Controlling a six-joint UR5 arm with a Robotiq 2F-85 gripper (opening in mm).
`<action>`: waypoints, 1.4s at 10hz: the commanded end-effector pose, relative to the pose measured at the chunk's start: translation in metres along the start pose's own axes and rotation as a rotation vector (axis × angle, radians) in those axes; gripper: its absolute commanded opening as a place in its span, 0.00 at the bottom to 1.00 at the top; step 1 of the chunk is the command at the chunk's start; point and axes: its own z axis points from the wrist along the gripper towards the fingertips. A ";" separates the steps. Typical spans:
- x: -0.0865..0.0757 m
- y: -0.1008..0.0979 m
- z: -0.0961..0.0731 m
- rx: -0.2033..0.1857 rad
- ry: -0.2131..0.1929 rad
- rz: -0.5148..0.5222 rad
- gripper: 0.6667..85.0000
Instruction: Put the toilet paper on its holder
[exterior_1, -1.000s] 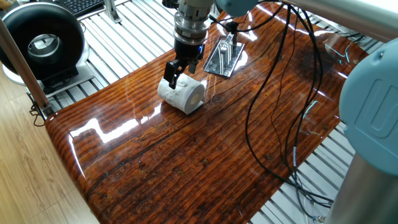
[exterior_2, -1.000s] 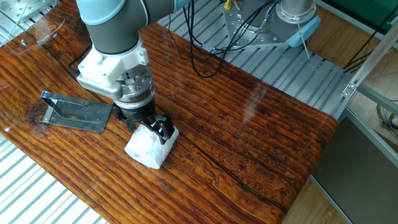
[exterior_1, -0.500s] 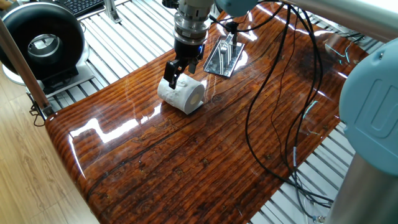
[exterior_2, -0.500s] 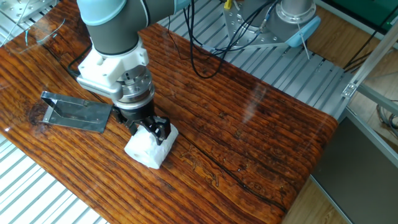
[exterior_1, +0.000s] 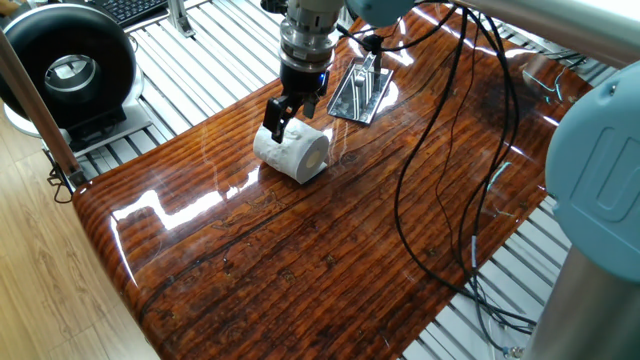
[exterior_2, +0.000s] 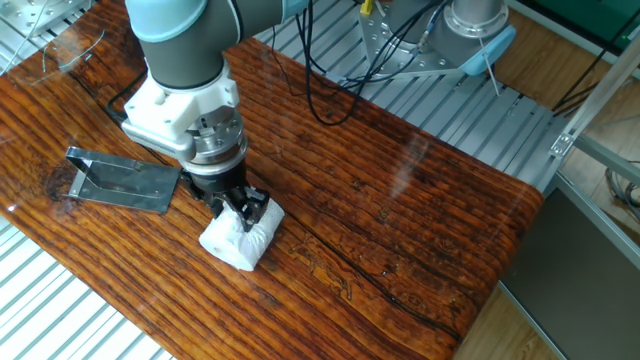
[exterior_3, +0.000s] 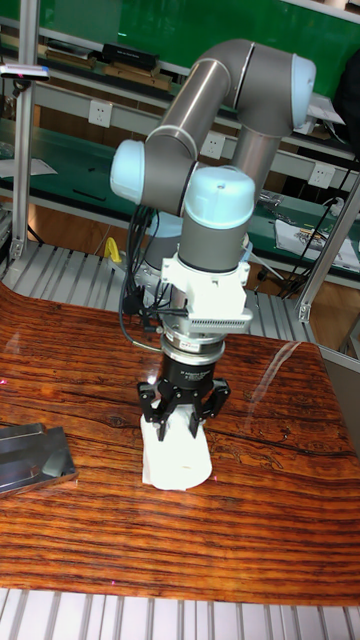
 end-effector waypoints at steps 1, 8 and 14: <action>-0.002 -0.005 -0.006 0.034 0.006 0.061 0.28; -0.004 -0.017 -0.025 0.112 0.022 0.128 0.00; -0.008 -0.046 -0.060 0.130 0.002 0.090 0.00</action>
